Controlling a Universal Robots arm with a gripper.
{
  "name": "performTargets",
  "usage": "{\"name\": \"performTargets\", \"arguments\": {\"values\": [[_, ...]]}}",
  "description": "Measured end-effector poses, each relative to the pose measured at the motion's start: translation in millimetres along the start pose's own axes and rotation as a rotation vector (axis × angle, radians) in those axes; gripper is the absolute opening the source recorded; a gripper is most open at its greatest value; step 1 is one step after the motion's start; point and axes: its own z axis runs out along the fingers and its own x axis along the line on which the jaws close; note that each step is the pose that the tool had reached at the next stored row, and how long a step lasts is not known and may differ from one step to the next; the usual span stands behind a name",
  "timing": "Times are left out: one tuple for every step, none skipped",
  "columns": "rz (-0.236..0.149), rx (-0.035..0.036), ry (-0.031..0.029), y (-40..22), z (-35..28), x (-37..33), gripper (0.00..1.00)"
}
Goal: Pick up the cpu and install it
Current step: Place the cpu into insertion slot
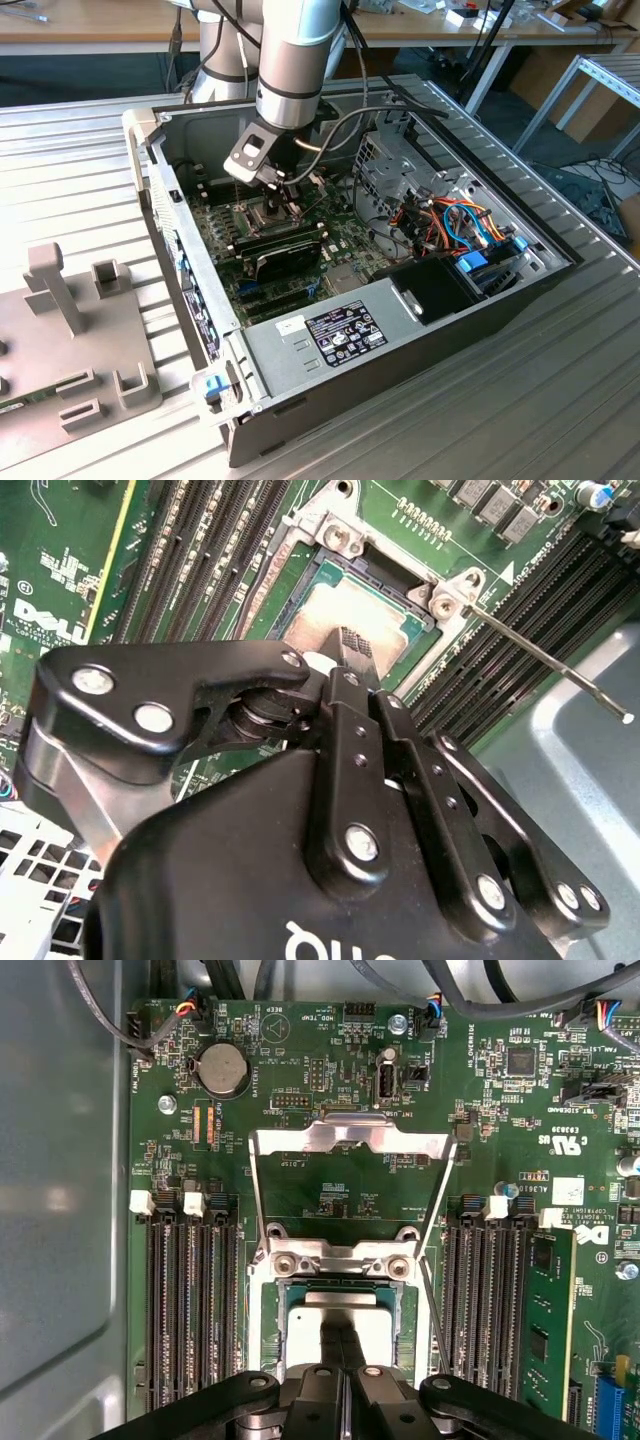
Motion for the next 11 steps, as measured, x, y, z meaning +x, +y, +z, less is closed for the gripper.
{"name": "performTargets", "arguments": {"values": [[0.000,-0.0001,0.0002,0.0,0.1,0.0,0.11],[0.000,0.0000,0.0001,0.0,0.5,0.0,0.11],[0.000,0.0001,-0.0001,0.0,0.8,0.0,0.11],[0.000,0.0001,-0.0001,0.0,1.0,0.0,0.11],[0.000,0.0000,0.0001,0.0,1.1,0.0,0.11],[0.000,-0.0001,0.0001,0.0,1.1,0.0,0.11],[0.000,0.0000,0.0000,0.0,1.4,0.0,0.11],[0.000,0.0000,0.0000,0.0,1.5,0.0,0.11],[0.000,0.0000,0.0001,0.0,1.6,0.0,0.11],[0.000,-0.0001,0.0001,0.0,1.6,0.0,0.11],[0.000,-0.0001,0.0001,0.0,1.6,0.0,0.11]]}}
